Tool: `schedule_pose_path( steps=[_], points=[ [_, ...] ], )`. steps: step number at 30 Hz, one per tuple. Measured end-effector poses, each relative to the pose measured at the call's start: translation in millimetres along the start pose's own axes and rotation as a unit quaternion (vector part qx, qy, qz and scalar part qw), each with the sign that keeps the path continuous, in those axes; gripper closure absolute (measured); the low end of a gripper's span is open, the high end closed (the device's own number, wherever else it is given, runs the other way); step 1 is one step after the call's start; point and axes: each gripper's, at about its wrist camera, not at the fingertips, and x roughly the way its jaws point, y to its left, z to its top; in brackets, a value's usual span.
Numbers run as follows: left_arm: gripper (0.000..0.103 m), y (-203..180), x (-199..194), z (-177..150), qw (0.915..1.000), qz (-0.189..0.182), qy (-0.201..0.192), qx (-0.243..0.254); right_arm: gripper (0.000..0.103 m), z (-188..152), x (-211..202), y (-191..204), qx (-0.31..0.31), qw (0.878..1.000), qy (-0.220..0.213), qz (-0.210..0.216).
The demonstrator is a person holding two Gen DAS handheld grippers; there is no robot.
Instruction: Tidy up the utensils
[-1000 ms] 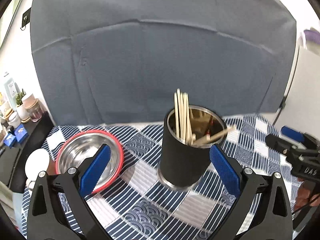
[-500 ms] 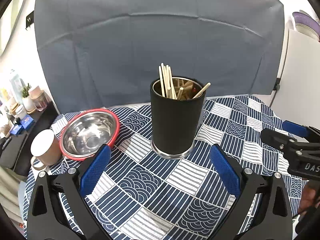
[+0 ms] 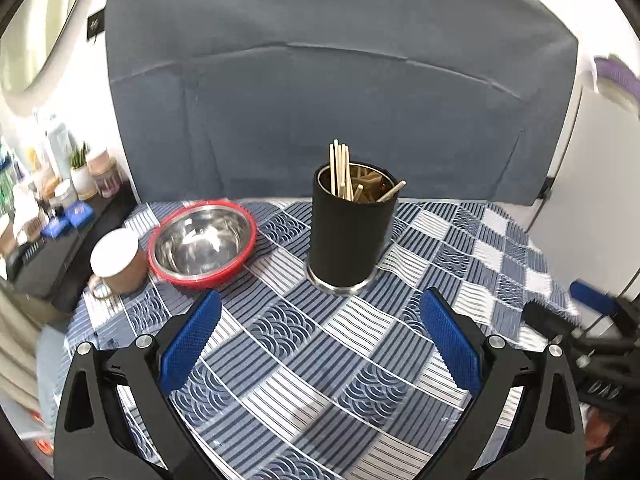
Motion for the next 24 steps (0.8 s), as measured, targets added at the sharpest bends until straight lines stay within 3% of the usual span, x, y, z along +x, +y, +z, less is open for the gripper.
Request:
schedule_pose_path(
  steps=[10, 24],
  points=[
    [0.006, 4, -14, -15, 0.9997, 0.015, 0.014, -0.01, 0.014, -20, -12, 10, -0.007, 1.0, 0.016, 0.018],
    [0.006, 0, -4, -24, 0.9989, 0.024, 0.038, 0.009, 0.014, -24, 4, 13, 0.001, 0.999, 0.044, 0.03]
  ],
)
